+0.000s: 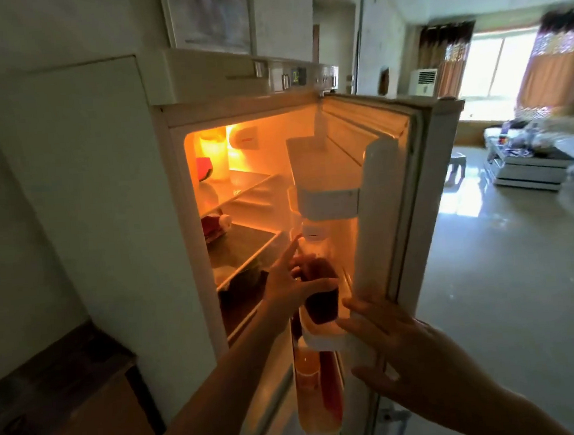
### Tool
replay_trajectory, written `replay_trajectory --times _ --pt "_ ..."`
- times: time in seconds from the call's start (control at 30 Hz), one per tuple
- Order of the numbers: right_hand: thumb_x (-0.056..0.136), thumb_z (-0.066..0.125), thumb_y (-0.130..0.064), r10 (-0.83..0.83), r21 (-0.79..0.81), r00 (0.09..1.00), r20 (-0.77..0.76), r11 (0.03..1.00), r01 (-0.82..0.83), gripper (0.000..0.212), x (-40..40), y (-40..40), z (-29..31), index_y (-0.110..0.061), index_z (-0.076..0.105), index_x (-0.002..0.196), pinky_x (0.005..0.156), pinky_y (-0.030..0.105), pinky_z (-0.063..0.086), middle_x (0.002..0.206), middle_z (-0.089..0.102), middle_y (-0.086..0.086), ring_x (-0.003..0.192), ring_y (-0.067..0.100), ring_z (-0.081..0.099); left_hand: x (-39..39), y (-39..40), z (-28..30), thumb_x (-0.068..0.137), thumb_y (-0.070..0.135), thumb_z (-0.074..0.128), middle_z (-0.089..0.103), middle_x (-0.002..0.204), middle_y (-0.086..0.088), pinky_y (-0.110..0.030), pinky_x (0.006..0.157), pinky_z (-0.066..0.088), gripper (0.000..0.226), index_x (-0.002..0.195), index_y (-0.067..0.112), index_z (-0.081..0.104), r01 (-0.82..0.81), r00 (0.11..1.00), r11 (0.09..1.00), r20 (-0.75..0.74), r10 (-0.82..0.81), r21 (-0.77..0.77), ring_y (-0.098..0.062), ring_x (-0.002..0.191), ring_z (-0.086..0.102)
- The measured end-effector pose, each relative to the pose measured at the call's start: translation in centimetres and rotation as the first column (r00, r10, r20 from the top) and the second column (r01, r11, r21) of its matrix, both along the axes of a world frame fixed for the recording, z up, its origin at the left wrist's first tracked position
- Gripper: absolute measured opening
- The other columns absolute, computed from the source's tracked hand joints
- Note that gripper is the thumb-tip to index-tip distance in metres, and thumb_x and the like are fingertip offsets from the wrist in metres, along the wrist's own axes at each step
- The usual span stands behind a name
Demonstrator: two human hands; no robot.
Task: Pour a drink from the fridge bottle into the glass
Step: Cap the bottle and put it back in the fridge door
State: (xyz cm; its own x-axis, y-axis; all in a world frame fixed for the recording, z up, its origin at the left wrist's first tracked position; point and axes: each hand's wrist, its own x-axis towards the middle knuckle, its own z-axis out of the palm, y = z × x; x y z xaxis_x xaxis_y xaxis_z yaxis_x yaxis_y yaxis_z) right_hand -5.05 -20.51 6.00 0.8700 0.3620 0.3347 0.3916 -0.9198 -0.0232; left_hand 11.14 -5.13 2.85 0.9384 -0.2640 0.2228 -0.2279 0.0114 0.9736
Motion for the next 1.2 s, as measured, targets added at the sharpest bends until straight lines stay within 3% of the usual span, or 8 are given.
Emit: replay_trajectory --times 0.13,0.33,0.53,0.73,0.83,0.97,1.1,1.2 --pt "0.076 0.041 -0.058 -0.009 0.016 0.999 0.034 1.000 0.008 0.054 0.2 0.5 0.1 -0.035 0.044 0.126 0.084 0.024 0.050 0.131 0.052 -0.011 0.123 0.010 0.048 2.4 0.0 -1.2 0.048 0.014 0.090 0.064 0.115 -0.005 -0.037 0.090 0.053 0.091 0.128 0.037 0.051 0.118 0.992 0.993 -0.049 -0.117 0.005 -0.021 0.108 0.062" --pt "0.078 0.041 -0.055 -0.057 -0.008 0.997 0.046 0.998 0.058 0.052 0.3 0.8 -0.1 -0.033 0.045 0.125 0.086 0.023 0.046 0.132 0.053 -0.007 0.126 0.011 0.045 3.2 -0.1 -1.8 0.059 -0.008 0.080 0.062 0.107 0.003 -0.022 0.073 0.053 0.079 0.119 0.037 0.053 0.248 0.962 0.965 -0.097 -0.256 -0.088 -0.012 0.098 0.065" --pt "0.081 0.039 -0.056 -0.110 -0.011 0.994 0.025 0.994 0.110 0.055 0.2 0.9 -0.5 -0.032 0.045 0.129 0.089 0.024 0.041 0.138 0.049 -0.007 0.130 0.012 0.040 3.2 0.6 -1.5 0.070 -0.006 0.074 0.053 0.132 -0.008 -0.029 0.092 0.051 0.093 0.144 0.028 0.029 0.416 0.899 0.909 -0.134 -0.417 -0.038 -0.020 0.121 0.053" --pt "0.081 0.036 -0.057 -0.094 0.027 0.996 0.005 0.995 0.094 0.058 0.2 0.9 -0.6 -0.030 0.045 0.132 0.095 0.029 0.040 0.142 0.045 -0.006 0.134 0.012 0.034 2.6 1.2 -1.7 0.071 0.010 0.078 0.034 0.151 -0.002 -0.048 0.112 0.031 0.108 0.148 0.039 0.007 0.509 0.848 0.861 -0.174 -0.501 0.002 -0.020 0.137 0.035" --pt "0.080 0.031 -0.059 -0.070 0.046 0.997 -0.012 0.996 0.071 0.062 0.1 0.8 -0.6 -0.031 0.043 0.134 0.099 0.029 0.036 0.145 0.040 -0.007 0.137 0.010 0.027 1.7 0.8 -1.3 0.065 0.020 0.084 0.032 0.152 -0.002 -0.046 0.112 0.031 0.115 0.149 0.034 0.007 0.441 0.889 0.897 -0.150 -0.432 0.032 -0.019 0.137 0.034" --pt "0.079 0.027 -0.062 -0.034 0.078 0.999 -0.036 0.996 0.036 0.066 0.1 0.5 -0.4 -0.033 0.038 0.137 0.103 0.029 0.037 0.147 0.035 -0.009 0.138 0.009 0.026 -0.6 -0.3 -0.4 0.075 0.003 0.074 0.048 0.130 0.005 -0.009 0.084 0.046 0.074 0.135 0.019 0.033 0.200 0.972 0.980 0.122 -0.201 0.027 0.010 0.114 0.049" --pt "0.083 0.030 -0.059 0.031 0.125 1.000 0.004 0.992 -0.031 0.057 0.3 -0.2 -0.7 -0.033 0.043 0.131 0.099 0.029 0.045 0.142 0.042 -0.010 0.130 0.006 0.039 -3.3 -0.8 0.6 0.080 0.028 0.069 0.047 0.128 0.003 -0.009 0.091 0.039 0.056 0.128 0.018 0.042 -0.145 0.877 0.989 0.468 0.110 0.040 0.008 0.117 0.045" --pt "0.086 0.038 -0.052 0.084 0.172 0.994 0.068 0.981 -0.094 0.042 0.0 -1.2 -1.1 -0.033 0.052 0.121 0.086 0.030 0.054 0.130 0.054 -0.010 0.116 0.004 0.053 -6.8 -1.8 2.2 0.085 0.020 0.067 0.048 0.128 -0.005 -0.009 0.091 0.039 0.049 0.126 0.007 0.043 -0.218 0.798 0.974 0.563 0.215 -0.062 0.005 0.117 0.046"
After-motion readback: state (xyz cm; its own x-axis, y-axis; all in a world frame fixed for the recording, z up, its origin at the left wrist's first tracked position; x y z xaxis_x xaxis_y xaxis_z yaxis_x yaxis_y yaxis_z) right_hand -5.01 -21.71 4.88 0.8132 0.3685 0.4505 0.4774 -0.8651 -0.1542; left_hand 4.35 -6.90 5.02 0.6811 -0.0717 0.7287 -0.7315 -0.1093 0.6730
